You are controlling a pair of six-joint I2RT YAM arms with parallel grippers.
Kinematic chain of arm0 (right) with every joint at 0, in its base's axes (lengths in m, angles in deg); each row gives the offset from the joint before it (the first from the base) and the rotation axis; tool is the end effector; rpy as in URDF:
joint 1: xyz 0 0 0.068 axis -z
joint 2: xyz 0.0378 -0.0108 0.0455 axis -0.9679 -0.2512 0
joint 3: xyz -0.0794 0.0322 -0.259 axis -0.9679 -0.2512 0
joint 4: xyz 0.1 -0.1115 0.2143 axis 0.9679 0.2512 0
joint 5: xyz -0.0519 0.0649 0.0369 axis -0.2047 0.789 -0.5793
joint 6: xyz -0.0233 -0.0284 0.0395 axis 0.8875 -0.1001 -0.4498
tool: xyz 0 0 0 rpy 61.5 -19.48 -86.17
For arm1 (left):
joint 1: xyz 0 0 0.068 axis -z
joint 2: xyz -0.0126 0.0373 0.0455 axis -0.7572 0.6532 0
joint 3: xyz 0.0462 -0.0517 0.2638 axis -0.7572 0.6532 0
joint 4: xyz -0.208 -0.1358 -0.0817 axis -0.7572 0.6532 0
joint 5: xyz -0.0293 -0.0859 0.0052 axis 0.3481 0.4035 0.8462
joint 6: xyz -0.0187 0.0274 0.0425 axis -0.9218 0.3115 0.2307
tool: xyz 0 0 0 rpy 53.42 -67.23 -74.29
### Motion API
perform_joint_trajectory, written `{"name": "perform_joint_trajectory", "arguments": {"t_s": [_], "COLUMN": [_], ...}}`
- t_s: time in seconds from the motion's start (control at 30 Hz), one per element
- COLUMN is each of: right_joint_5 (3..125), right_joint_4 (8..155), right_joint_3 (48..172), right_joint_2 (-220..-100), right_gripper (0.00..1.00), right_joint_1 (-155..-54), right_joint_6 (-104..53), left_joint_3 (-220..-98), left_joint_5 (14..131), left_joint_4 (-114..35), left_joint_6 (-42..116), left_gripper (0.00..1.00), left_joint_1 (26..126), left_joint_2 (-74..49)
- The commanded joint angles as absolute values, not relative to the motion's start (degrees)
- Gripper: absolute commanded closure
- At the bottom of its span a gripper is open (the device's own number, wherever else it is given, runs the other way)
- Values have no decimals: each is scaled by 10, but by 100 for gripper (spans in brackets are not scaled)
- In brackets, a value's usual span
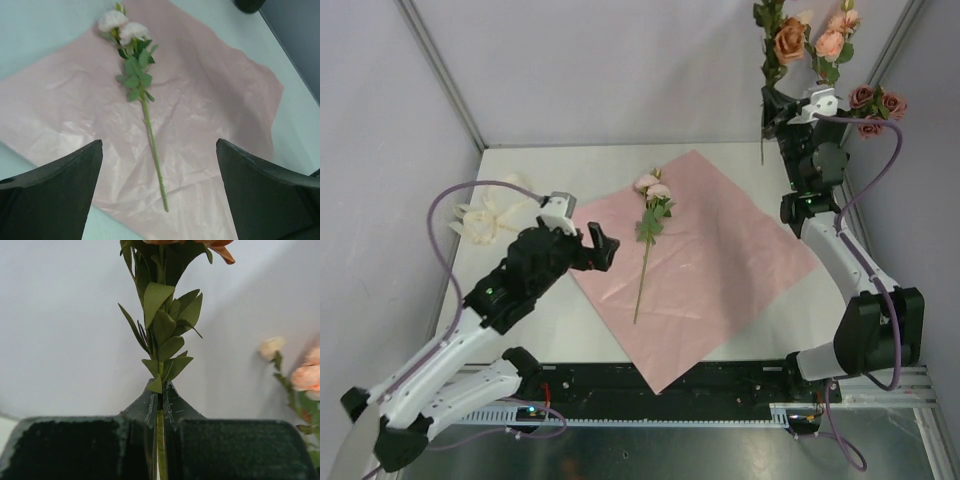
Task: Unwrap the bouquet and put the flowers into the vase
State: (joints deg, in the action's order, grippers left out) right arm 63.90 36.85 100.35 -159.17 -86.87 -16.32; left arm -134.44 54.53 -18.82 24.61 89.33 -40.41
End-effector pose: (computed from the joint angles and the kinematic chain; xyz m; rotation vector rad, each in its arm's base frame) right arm 0.3155 0.0684 0.4250 -0.2412 1.0311 0.2136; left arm 0.1497 -0.1182 0.3338 0.1590 1.9271 -0.5920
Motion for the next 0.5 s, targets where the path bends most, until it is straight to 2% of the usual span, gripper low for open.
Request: {"name": "perform_joint_trajectory", "arguments": {"t_s": [0.0,0.27,0.47], "right_joint_5": [659,668,667], "right_joint_4": [253,131,129], "right_joint_3": [1063,1139,1235], "right_joint_2": [-1633,-1744,-1824], "right_gripper": [100,100,100], "right_joint_1": [-826,-746,-685], "right_joint_6": [-139,-105,-118], "left_joint_3": [-1374,-1314,-1295], "left_joint_5": [486,370,361], "left_joint_4": [-117,-94,-86], "left_joint_6": [339,417,419], "left_gripper": [1,0,1], "left_joint_1": [896,896,896], "left_joint_2": [-478,-600,-596]}}
